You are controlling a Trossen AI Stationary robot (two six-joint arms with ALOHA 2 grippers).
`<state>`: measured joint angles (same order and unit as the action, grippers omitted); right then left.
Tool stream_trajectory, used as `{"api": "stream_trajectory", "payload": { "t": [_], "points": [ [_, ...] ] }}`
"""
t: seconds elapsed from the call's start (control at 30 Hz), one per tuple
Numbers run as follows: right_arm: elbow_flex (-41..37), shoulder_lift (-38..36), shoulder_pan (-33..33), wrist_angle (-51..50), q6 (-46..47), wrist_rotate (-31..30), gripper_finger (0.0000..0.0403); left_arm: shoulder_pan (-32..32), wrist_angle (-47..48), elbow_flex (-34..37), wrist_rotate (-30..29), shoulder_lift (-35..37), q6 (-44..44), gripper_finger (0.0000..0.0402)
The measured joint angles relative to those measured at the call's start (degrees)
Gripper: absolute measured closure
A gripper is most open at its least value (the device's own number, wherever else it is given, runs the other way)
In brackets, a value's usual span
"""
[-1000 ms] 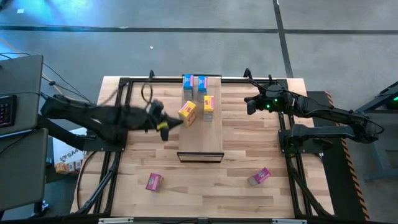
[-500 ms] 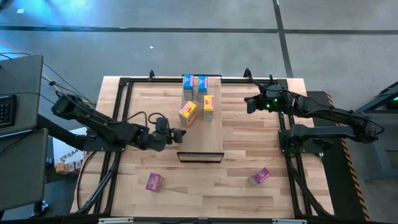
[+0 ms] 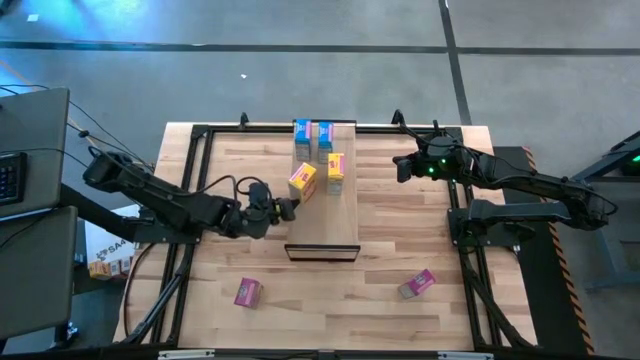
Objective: Stack cereal on shelf
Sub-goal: Put the yellow cereal box on the shelf
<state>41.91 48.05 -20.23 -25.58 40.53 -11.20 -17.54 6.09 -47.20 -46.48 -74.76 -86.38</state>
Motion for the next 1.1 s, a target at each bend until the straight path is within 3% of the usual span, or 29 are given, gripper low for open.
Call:
{"api": "stream_trajectory", "payload": {
  "t": [0.5,1.1],
  "points": [
    [0.0,0.0,0.0,0.0,0.0,-0.2,0.0402,5.7,-6.3,0.0,7.6,0.0,9.5,0.0401],
    [0.0,0.0,0.0,0.0,0.0,-0.7,0.0402,9.4,-9.3,0.0,13.1,0.0,13.7,0.0401]
  ]
}}
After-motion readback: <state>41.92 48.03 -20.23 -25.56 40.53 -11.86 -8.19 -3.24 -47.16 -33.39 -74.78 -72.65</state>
